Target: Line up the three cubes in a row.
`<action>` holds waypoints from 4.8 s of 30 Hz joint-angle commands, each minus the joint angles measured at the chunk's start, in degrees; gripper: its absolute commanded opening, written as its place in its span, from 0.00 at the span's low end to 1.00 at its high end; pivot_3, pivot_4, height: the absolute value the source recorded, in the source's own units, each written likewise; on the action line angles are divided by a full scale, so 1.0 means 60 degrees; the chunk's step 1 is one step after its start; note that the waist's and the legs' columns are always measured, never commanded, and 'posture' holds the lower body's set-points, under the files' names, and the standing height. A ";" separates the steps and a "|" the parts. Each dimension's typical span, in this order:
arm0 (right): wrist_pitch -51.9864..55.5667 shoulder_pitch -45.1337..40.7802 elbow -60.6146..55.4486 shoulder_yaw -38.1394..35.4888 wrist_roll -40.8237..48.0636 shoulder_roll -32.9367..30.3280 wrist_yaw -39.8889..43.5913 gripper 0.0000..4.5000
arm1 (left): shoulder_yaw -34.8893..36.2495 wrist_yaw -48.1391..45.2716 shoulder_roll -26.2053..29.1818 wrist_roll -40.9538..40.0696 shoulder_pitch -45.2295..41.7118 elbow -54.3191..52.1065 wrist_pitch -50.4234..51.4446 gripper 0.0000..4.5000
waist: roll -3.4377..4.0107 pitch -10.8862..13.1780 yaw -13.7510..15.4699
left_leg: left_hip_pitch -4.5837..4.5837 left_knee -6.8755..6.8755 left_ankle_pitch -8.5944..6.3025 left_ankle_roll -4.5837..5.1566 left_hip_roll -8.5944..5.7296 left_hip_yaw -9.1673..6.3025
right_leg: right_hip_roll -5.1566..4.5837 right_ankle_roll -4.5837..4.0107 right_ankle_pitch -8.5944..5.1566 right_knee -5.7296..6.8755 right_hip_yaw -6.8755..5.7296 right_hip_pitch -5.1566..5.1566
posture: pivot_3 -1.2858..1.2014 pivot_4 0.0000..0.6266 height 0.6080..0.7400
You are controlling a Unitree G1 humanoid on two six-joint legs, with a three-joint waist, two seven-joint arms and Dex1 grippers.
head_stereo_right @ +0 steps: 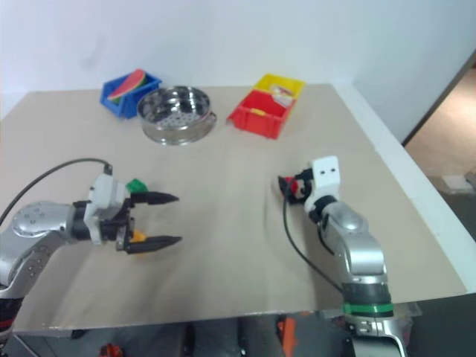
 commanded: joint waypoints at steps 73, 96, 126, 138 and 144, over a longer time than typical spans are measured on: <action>-0.5984 -0.4335 0.7096 0.3333 -0.1208 -0.0757 1.1208 0.80 | 0.1382 0.2114 -0.0165 0.0060 0.2704 -0.1980 0.0549 1.00 | 0.0017 0.0014 -0.0174 | 0.0071 -0.0008 -0.0017 0.0027 0.0017 0.0048 | 0.0022 -0.0018 -0.0002 0.0019 0.0038 0.0017 | 0.52 0.24 1.00; -0.1626 -0.3221 0.0827 0.2159 0.1123 -0.1193 0.9457 0.99 | 0.2331 0.3779 0.0875 0.1202 -0.0146 0.1903 0.2124 1.00 | 0.0021 0.0017 -0.0169 | 0.0075 -0.0019 -0.0020 0.0021 0.0019 0.0051 | 0.0023 -0.0023 -0.0006 0.0025 0.0031 0.0012 | 0.52 0.24 1.00; -0.1740 -0.2714 0.0135 0.2050 0.1077 -0.1903 0.8455 1.00 | 0.0401 0.2810 -0.0186 0.2884 -0.2273 0.5181 0.1841 0.81 | 0.0016 0.0019 -0.0172 | 0.0056 -0.0016 -0.0020 0.0021 0.0015 0.0043 | 0.0020 -0.0021 -0.0006 0.0019 0.0024 0.0009 | 0.52 0.24 1.00; -0.1934 -0.2743 0.0245 0.2114 0.1022 -0.1968 0.8537 1.00 | 0.0345 0.2847 -0.0151 0.3302 -0.2312 0.5377 0.1837 0.30 | 0.0016 0.0019 -0.0175 | 0.0058 -0.0016 -0.0020 0.0021 0.0015 0.0044 | 0.0020 -0.0021 -0.0006 0.0020 0.0026 0.0010 | 0.52 0.24 1.00; -0.2003 -0.2772 0.0290 0.2126 0.1027 -0.1968 0.8573 1.00 | 0.0429 0.2702 -0.0075 0.3271 -0.2346 0.5057 0.1667 0.30 | 0.0016 0.0019 -0.0175 | 0.0059 -0.0016 -0.0020 0.0021 0.0016 0.0043 | 0.0022 -0.0021 -0.0006 0.0021 0.0026 0.0010 | 0.52 0.24 1.00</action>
